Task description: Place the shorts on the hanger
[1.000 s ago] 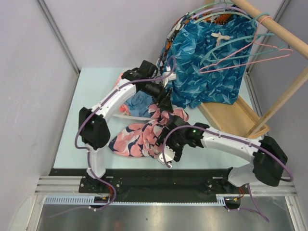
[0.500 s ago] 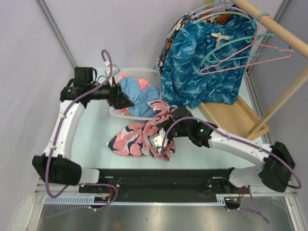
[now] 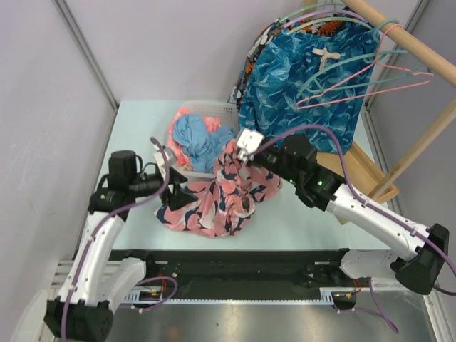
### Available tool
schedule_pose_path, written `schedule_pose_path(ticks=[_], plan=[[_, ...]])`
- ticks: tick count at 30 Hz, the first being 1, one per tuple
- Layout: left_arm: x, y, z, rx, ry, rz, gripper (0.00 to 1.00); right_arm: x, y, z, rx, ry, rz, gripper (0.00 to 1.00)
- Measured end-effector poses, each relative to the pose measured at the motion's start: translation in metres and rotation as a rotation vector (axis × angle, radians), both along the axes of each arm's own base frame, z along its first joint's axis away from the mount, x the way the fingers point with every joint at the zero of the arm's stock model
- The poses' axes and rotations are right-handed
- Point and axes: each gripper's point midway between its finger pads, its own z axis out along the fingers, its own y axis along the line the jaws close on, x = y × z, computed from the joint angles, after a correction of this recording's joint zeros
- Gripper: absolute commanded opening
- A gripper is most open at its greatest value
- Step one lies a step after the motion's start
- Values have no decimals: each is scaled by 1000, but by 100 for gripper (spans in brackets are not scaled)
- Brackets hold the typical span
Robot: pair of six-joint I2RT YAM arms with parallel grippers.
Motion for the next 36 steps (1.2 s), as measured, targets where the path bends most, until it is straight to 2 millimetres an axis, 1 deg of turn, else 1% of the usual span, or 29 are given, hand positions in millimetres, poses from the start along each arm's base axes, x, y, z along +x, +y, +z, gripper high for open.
schedule_pose_path(ticks=[4, 6, 7, 8, 9, 10, 11, 15, 17, 18, 21, 22, 24, 27, 29, 32, 36], plan=[[-26, -19, 3, 53, -203, -88, 86, 20, -5, 26, 160, 96, -120, 0], [-40, -29, 1, 72, -287, -128, 86, 26, -6, 35, 233, 144, -160, 0], [-43, -31, 1, 75, -309, -136, 86, 28, -7, 36, 253, 159, -174, 0], [-46, -36, 2, 83, -340, -146, 86, 30, -7, 37, 279, 181, -190, 0], [-40, -36, 3, 97, -365, -117, 86, 32, -7, 36, 296, 199, -204, 0], [-46, -45, 4, 98, -380, -151, 87, 33, -6, 35, 308, 213, -214, 0], [-45, -50, 4, 103, -389, -152, 86, 36, -6, 33, 321, 230, -228, 0], [-42, -65, 1, 123, -386, -144, 80, 42, -4, 24, 342, 272, -268, 0], [-50, -76, -1, 120, -383, -181, 79, 44, -5, 21, 350, 283, -282, 0], [-57, -82, 0, 112, -385, -211, 79, 45, -5, 21, 355, 288, -289, 0], [-77, -100, 13, 73, -414, -287, 79, 45, -5, 21, 366, 295, -298, 0], [-78, -104, 16, 64, -422, -298, 80, 45, -6, 21, 367, 296, -300, 0], [-75, -113, 23, 52, -435, -287, 81, 45, -6, 21, 369, 296, -303, 0], [-55, -121, 24, 61, -439, -205, 83, 45, -6, 21, 369, 296, -304, 0], [-40, -126, 14, 92, -410, -142, 83, 45, -6, 21, 369, 296, -308, 0], [-26, -130, 1, 128, -375, -83, 84, 45, -7, 21, 369, 295, -311, 0], [-11, -132, -4, 136, -371, -6, 85, 46, -7, 21, 370, 294, -315, 0]])
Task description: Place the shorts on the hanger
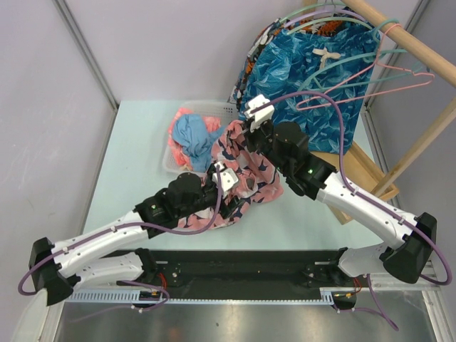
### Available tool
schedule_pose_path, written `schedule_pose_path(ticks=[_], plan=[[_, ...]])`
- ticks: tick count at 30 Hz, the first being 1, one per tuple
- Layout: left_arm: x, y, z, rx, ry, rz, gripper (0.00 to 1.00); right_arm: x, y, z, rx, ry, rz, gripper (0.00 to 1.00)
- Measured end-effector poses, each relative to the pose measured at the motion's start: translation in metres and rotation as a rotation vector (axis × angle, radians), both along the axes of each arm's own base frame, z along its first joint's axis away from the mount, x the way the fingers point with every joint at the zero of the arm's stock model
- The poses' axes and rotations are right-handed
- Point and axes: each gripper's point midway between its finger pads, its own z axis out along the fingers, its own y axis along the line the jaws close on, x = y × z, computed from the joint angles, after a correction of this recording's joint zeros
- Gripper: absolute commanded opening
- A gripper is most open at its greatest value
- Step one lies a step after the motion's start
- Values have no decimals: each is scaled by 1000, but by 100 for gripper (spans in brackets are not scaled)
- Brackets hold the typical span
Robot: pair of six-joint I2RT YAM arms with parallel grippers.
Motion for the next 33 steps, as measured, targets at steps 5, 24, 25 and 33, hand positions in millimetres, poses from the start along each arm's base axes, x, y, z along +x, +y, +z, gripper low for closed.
schedule_pose_path(ticks=[5, 24, 25, 33], plan=[[26, 0, -10, -1, 11, 116, 82, 1, -1, 0, 2, 3, -9, 0], [57, -20, -36, -23, 125, 216, 27, 0, -8, 4, 69, 41, -39, 0], [56, -20, -34, -31, 146, 202, 21, 0, -9, 4, 71, 42, -42, 0], [69, 48, 19, -105, 222, 222, 0, 1, -45, 25, 97, 20, -96, 0]])
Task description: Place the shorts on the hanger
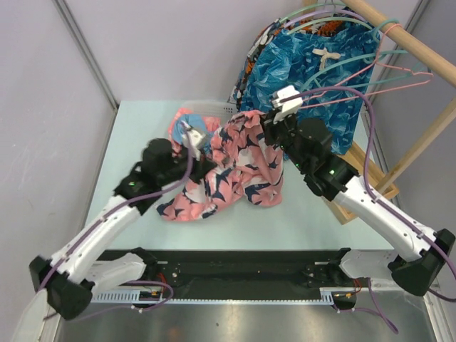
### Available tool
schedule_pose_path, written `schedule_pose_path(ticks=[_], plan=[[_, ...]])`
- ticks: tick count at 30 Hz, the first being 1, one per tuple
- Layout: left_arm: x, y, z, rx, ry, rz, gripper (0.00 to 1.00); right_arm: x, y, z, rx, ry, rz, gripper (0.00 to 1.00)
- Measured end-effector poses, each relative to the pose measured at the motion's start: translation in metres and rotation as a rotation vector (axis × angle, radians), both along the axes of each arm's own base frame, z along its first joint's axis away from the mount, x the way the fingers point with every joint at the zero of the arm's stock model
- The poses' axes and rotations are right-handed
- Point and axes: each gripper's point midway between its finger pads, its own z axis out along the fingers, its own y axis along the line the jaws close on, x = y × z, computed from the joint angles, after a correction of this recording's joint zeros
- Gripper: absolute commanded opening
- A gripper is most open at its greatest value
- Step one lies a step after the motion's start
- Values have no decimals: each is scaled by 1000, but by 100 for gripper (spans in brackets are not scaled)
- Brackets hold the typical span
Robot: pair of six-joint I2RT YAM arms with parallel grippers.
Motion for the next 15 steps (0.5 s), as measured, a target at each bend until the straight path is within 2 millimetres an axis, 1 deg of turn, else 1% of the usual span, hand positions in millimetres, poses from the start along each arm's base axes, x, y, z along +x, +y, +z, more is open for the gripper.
schedule_pose_path(ticks=[2, 4, 8, 10, 11, 13, 15], plan=[[0, 21, 33, -47, -30, -5, 0, -2, -9, 8, 6, -13, -3, 0], [-3, 37, 67, -81, -72, -17, 0, -6, -16, 16, 5, -32, 7, 0], [-12, 65, 136, -123, -159, -51, 0, -21, -23, 33, -25, -98, 59, 0], [-15, 77, 161, -143, -181, -57, 0, -29, -27, 40, -43, -128, 81, 0], [-15, 88, 176, -159, -186, -56, 0, -34, -30, 46, -57, -150, 97, 0], [-14, 105, 198, -183, -202, -51, 0, -46, -33, 55, -72, -184, 134, 0], [-14, 117, 211, -209, -183, -65, 0, -63, -35, 66, -88, -219, 188, 0]])
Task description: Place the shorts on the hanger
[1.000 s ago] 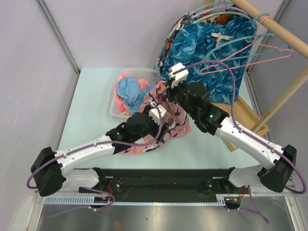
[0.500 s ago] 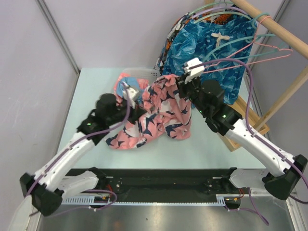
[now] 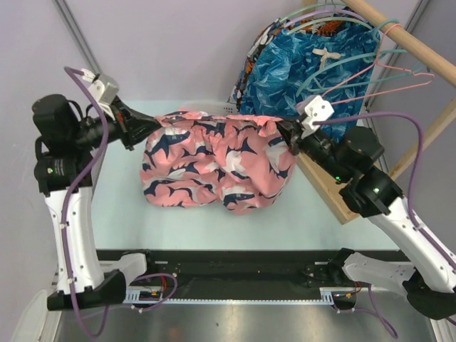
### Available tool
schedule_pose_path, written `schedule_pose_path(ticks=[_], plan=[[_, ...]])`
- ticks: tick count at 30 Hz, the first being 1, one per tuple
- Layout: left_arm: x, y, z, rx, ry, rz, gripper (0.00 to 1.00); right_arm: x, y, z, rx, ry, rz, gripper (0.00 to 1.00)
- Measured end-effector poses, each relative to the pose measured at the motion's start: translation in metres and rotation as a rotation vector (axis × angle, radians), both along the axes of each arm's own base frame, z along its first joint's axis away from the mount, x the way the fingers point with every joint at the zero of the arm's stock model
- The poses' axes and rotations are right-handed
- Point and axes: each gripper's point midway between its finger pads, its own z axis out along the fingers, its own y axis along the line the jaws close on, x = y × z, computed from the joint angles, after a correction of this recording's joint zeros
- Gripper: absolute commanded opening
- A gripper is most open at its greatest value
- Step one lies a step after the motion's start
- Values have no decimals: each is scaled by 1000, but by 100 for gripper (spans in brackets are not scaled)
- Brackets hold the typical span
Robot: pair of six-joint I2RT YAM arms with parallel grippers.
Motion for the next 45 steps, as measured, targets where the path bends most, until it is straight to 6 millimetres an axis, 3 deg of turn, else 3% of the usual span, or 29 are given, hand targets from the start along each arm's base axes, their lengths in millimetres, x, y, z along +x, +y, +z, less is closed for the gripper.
schedule_pose_path(ticks=[4, 8, 12, 16, 19, 22, 25, 31, 36, 38, 39, 41, 44, 45], plan=[[-12, 2, 6, -29, 71, -78, 0, -38, -2, 13, -48, -31, 136, 0], [-30, -2, -4, -34, 129, -114, 0, -69, -5, 10, -82, 5, 252, 0], [-31, 3, -47, -22, 252, -55, 0, -67, -4, -21, -115, 150, 291, 0], [-19, 16, -96, 25, 366, 40, 0, -38, 4, -71, -150, 352, 309, 0], [-9, 29, -145, 85, 483, 126, 0, -12, 16, -122, -197, 507, 323, 0], [-7, 40, -188, 154, 567, 185, 0, 4, 26, -170, -245, 633, 345, 0], [-6, 47, -221, 209, 623, 223, 0, 16, 36, -201, -277, 698, 368, 0], [15, 52, -252, 286, 605, 264, 0, 51, 52, -233, -300, 696, 362, 3], [54, 62, -287, 296, 665, 310, 0, 84, 59, -264, -327, 689, 305, 17], [66, 66, -301, 300, 693, 330, 0, 95, 56, -273, -336, 686, 266, 29], [71, 67, -306, 300, 704, 335, 1, 100, 54, -275, -339, 685, 247, 42], [79, 68, -316, 300, 722, 343, 5, 107, 50, -279, -350, 680, 213, 48], [85, 68, -324, 296, 736, 343, 20, 113, 43, -282, -371, 666, 181, 63], [87, 68, -325, 296, 736, 342, 30, 113, 42, -282, -377, 666, 176, 68]])
